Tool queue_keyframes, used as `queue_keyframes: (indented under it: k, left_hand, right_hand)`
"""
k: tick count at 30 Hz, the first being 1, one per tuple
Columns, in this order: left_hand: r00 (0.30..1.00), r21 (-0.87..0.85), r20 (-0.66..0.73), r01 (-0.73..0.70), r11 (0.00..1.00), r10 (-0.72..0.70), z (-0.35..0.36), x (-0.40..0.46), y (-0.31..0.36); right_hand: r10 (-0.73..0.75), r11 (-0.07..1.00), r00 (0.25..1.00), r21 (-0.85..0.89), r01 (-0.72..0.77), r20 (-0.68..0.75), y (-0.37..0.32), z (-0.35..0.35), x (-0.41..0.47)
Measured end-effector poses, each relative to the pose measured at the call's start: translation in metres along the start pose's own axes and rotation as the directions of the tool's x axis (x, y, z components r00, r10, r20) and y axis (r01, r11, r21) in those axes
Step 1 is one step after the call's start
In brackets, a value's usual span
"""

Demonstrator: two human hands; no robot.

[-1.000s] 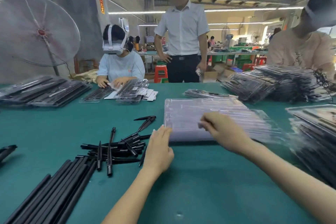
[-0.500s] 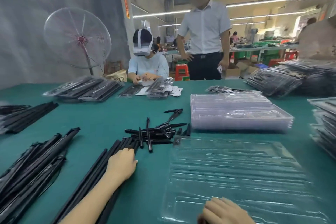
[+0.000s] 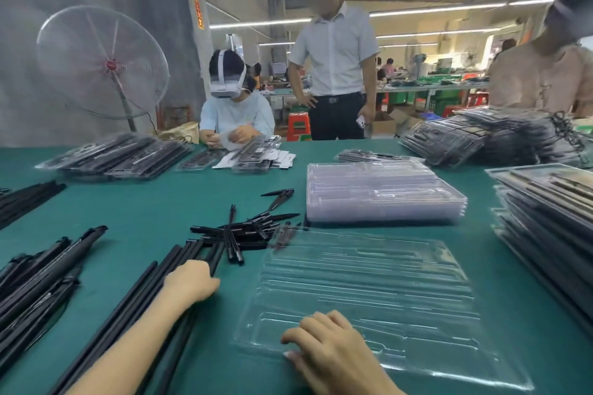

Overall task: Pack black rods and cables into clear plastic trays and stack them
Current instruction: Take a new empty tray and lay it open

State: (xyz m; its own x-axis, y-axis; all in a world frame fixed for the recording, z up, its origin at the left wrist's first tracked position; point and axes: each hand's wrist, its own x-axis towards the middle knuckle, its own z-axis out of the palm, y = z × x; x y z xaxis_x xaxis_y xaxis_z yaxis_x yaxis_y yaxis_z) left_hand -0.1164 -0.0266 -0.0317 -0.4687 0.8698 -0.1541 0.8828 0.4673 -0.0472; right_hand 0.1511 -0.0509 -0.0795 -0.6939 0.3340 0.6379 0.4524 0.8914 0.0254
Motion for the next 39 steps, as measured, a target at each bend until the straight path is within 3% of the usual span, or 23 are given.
queue_keyframes:
  k: [2,3,4,5,6,7,8,9,10,13,16,17,18,20,21,23,27,34,39]
  left_hand:
    - [0.994,-0.283,0.089,-0.03,0.959,0.057,-0.017,-0.004,-0.004]
    - [0.99,-0.465,0.11,-0.03,0.885,0.091,-0.026,-0.008,-0.004]
    - [0.987,-0.637,0.111,-0.022,0.771,0.12,-0.035,-0.012,-0.002]
    - [0.985,-0.783,0.098,-0.013,0.622,0.144,-0.045,-0.017,0.001]
    - [0.984,-0.889,0.077,-0.005,0.457,0.159,-0.053,-0.021,0.007]
    - [0.985,-0.957,0.062,0.012,0.289,0.164,-0.059,-0.024,0.016]
    - [0.985,-0.991,0.054,0.032,0.133,0.162,-0.063,-0.029,0.026]
    - [0.986,-0.999,0.046,0.046,0.004,0.162,-0.064,-0.033,0.038]
    - [0.987,-0.994,0.03,0.046,-0.097,0.16,-0.062,-0.036,0.048]
    - [0.995,-0.958,-0.03,-0.002,-0.286,0.094,-0.041,-0.037,0.071]
    - [0.999,-0.913,-0.041,-0.046,-0.405,-0.022,-0.022,-0.029,0.075]
    - [0.999,-0.926,-0.043,-0.052,-0.374,-0.031,-0.014,-0.025,0.076]
    - [0.998,-0.963,-0.061,-0.065,-0.263,-0.023,-0.005,-0.022,0.076]
    - [0.982,-0.968,-0.187,-0.187,0.167,0.015,0.014,-0.021,0.077]
    - [0.955,-0.882,-0.291,-0.291,0.37,0.056,0.022,-0.024,0.077]
    - [0.881,-0.664,-0.434,-0.454,0.594,0.189,0.032,-0.026,0.078]
    - [0.8,-0.354,-0.498,-0.54,0.764,0.334,0.035,-0.023,0.078]
    - [0.784,-0.187,-0.507,-0.505,0.843,0.358,0.032,-0.025,0.088]
    - [0.751,0.089,-0.443,-0.506,0.858,0.489,0.038,-0.043,0.088]
  right_hand:
    - [0.028,0.999,0.997,0.041,-0.025,-0.078,0.003,-0.006,-0.005]
    - [0.091,0.991,0.991,0.111,-0.08,-0.094,0.005,-0.01,-0.009]
    - [0.206,0.952,0.975,0.248,-0.181,-0.082,0.007,-0.016,-0.009]
    - [0.356,0.84,0.934,0.436,-0.324,0.007,0.009,-0.023,-0.006]
    - [0.469,0.625,0.86,0.614,-0.483,0.198,0.009,-0.032,0.0]
    - [0.502,0.295,0.738,0.713,-0.636,0.451,0.011,-0.038,0.006]
    - [0.438,-0.022,0.601,0.676,-0.736,0.668,0.017,-0.043,0.01]
    - [0.351,-0.159,0.546,0.623,-0.766,0.76,0.024,-0.05,0.01]
    - [0.306,-0.137,0.56,0.617,-0.775,0.77,0.034,-0.058,0.008]
    - [0.42,0.135,0.677,0.696,-0.705,0.604,0.07,-0.077,-0.009]
    - [0.585,0.423,0.684,0.556,-0.716,0.435,0.109,-0.086,-0.029]
    - [0.606,0.537,0.706,0.467,-0.703,0.366,0.119,-0.087,-0.035]
    - [0.604,0.623,0.737,0.396,-0.674,0.304,0.128,-0.088,-0.042]
    - [0.553,0.764,0.8,0.244,-0.598,0.231,0.14,-0.083,-0.058]
    - [0.522,0.819,0.83,0.155,-0.552,0.197,0.145,-0.078,-0.066]
    - [0.461,0.884,0.879,0.028,-0.467,0.122,0.153,-0.067,-0.078]
    - [0.457,0.89,0.889,-0.014,-0.456,0.027,0.156,-0.062,-0.083]
    - [0.444,0.893,0.88,-0.003,-0.45,0.167,0.145,-0.076,-0.088]
    - [0.428,0.904,0.883,-0.086,-0.419,0.193,0.143,-0.073,-0.086]
